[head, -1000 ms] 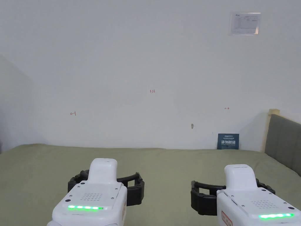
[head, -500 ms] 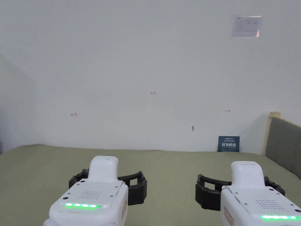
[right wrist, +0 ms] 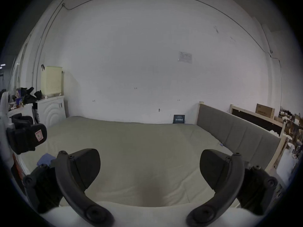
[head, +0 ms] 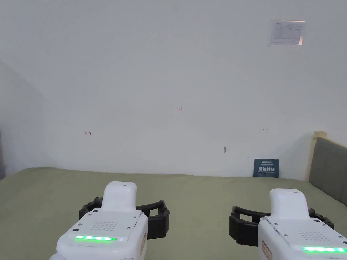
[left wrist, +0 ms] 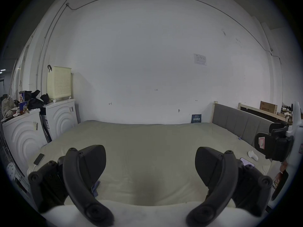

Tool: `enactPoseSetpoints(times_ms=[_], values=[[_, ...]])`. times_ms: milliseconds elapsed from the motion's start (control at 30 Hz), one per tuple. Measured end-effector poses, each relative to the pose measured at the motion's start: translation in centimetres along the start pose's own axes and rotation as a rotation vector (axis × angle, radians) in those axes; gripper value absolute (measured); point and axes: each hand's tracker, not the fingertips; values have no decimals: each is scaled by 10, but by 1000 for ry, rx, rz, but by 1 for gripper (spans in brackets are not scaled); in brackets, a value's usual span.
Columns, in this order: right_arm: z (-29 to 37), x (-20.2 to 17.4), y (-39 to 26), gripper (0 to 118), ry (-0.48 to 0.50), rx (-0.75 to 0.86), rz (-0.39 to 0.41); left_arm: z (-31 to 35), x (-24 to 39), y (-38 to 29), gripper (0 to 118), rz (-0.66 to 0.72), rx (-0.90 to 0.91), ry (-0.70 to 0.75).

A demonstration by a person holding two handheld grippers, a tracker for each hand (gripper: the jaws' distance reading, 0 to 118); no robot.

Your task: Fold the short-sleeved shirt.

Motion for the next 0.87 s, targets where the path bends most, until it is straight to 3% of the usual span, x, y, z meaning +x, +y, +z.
enactPoseSetpoints(times_ms=[867], values=[[2, -1, -1, 118, 14, 5, 42, 5, 3, 4, 113, -2, 12, 13]])
